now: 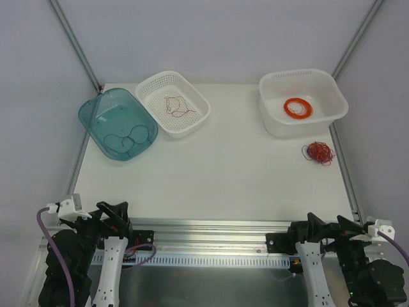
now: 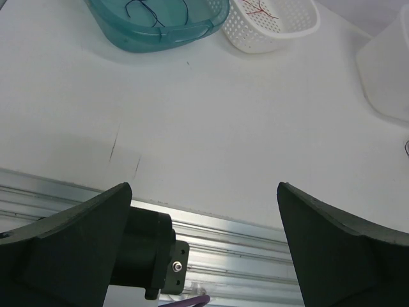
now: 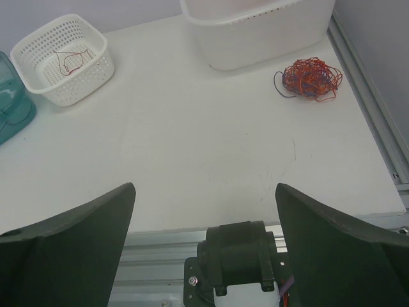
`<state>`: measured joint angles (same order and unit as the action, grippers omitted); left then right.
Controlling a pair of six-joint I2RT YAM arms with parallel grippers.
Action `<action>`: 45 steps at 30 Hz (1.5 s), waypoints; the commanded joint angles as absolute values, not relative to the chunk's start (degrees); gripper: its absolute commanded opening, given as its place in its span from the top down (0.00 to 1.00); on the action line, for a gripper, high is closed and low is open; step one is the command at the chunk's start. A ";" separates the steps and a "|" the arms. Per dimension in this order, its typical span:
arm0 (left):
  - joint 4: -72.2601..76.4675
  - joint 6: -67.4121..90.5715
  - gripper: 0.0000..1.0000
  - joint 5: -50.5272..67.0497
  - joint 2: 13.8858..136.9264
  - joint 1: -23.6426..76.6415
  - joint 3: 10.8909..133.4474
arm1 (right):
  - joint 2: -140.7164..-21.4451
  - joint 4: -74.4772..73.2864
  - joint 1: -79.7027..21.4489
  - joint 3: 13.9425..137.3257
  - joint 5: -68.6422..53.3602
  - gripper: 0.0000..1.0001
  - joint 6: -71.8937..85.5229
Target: Untangle the cables
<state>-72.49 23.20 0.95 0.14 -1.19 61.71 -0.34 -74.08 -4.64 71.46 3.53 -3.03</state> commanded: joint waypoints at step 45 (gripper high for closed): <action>-61.53 24.08 0.01 14.85 -5.71 -1.49 39.82 | -71.51 -45.46 9.31 70.05 25.31 0.03 31.46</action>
<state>-64.62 26.13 13.21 0.14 -1.19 39.92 -67.37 -50.52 6.24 67.88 21.93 26.72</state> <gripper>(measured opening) 0.992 0.966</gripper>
